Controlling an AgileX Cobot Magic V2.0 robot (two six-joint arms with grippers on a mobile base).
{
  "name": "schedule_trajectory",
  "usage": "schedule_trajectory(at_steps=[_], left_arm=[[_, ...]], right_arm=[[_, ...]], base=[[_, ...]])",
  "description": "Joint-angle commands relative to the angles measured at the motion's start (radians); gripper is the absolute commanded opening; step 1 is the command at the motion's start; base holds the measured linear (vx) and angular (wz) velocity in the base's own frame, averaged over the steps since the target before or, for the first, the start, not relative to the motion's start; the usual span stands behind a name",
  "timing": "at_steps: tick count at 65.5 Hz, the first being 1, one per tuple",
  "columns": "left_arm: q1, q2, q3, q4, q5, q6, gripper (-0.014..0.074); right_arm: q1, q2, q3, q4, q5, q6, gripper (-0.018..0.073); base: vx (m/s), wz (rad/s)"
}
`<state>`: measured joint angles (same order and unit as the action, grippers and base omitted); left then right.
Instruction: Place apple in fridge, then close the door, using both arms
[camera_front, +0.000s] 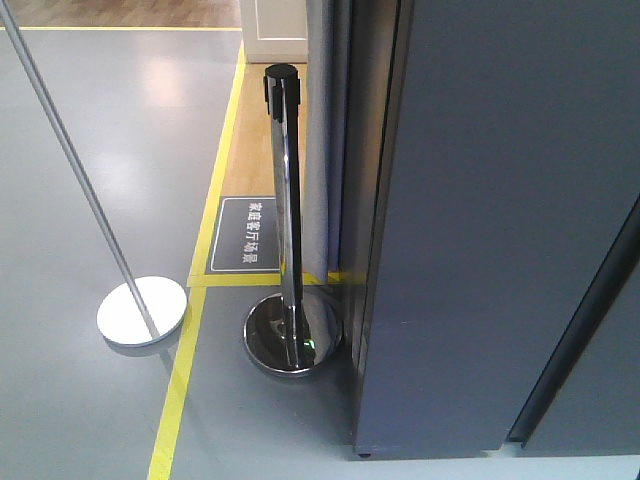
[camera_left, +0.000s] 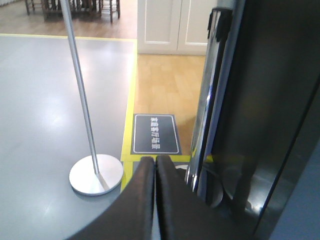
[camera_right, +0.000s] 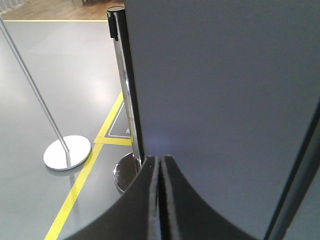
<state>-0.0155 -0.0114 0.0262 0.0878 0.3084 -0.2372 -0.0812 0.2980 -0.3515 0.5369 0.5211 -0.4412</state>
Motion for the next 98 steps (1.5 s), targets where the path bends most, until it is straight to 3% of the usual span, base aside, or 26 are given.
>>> schedule_trajectory(at_steps=[1, 70, 77, 87, 98], left_arm=[[0.003, -0.016, 0.021, 0.007, -0.055, -0.012, -0.0005], [0.003, -0.015, 0.020, -0.002, -0.057, -0.012, -0.0005], [0.003, -0.015, 0.020, -0.002, -0.057, -0.012, -0.0005], [0.003, -0.015, 0.020, -0.002, -0.057, -0.012, -0.0005], [0.003, -0.015, 0.020, -0.002, -0.057, -0.012, -0.0005]], right_arm=[[-0.004, 0.009, -0.028, 0.018, -0.055, -0.007, -0.0008], [-0.004, 0.009, -0.028, 0.014, -0.059, -0.007, -0.0008], [-0.004, 0.009, -0.028, -0.058, -0.077, 0.016, -0.0008], [-0.004, 0.007, -0.009, -0.185, -0.090, 0.118, -0.0008], [-0.004, -0.071, 0.117, -0.279, -0.204, 0.260, -0.0008]], base=[[0.00, 0.00], [0.00, 0.00], [0.00, 0.00], [0.00, 0.00], [0.00, 0.00]])
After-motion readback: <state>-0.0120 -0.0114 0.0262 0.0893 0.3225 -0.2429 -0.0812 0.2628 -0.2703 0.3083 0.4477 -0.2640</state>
